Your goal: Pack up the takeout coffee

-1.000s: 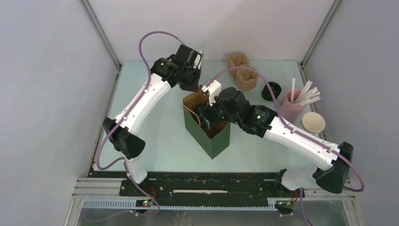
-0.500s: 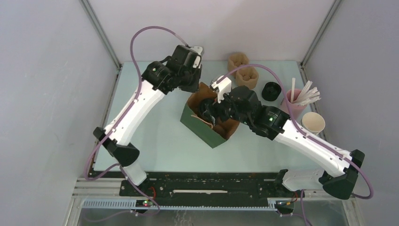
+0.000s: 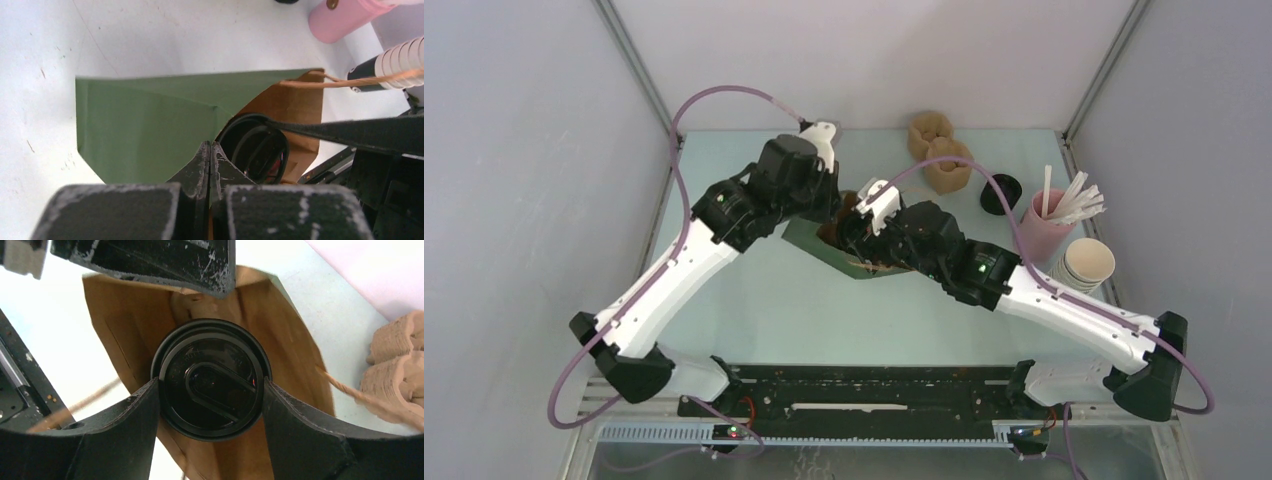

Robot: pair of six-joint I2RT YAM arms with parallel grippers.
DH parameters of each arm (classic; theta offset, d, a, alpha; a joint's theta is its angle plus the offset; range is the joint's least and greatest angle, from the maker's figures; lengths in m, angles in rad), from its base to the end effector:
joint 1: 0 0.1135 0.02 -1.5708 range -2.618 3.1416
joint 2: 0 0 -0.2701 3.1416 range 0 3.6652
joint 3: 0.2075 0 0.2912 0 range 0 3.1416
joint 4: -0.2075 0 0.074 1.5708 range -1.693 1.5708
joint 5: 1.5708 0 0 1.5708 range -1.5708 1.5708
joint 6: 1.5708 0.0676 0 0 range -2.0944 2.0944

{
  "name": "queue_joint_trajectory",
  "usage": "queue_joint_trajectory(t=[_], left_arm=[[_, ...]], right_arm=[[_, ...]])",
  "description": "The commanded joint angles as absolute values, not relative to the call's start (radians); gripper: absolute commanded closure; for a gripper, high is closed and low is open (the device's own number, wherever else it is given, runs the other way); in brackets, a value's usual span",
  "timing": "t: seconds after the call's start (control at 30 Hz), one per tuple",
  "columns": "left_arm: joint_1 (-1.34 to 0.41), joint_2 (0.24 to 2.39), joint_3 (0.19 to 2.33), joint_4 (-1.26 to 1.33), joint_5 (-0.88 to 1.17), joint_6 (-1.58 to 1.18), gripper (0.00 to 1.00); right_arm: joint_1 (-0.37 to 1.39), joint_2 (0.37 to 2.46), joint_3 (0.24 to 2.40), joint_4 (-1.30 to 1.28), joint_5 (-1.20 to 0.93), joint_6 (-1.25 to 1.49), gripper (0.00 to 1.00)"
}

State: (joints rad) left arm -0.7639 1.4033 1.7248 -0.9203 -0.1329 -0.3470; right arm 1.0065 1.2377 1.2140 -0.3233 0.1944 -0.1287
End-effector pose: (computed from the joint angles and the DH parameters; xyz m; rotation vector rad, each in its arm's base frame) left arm 0.2538 -0.2307 0.4473 0.3804 2.1727 -0.4894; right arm 0.1982 0.2887 0.3743 -0.9250 1.6960 0.4046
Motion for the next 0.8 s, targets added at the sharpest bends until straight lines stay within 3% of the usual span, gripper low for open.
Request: queue_joint_trajectory(t=[0.0,0.17,0.43,0.77], left_arm=[[-0.770,1.264,1.507,-0.681,-0.101,-0.300,1.00],[-0.770,1.152,1.326,-0.544,-0.133,-0.286,1.00],[-0.770,1.132,1.320,-0.505,-0.099,-0.369,1.00],[-0.771,1.000,1.149,-0.385,-0.094,-0.378,1.00]], right_arm=[[1.033,1.204,1.135,-0.138,0.140,-0.256,0.76],[1.086,1.212,1.087,-0.103,0.133,-0.271,0.77],[1.152,1.223,1.081,-0.073,0.235,-0.311,0.77],[1.160,1.196,1.081,-0.054,0.278,-0.322,0.77]])
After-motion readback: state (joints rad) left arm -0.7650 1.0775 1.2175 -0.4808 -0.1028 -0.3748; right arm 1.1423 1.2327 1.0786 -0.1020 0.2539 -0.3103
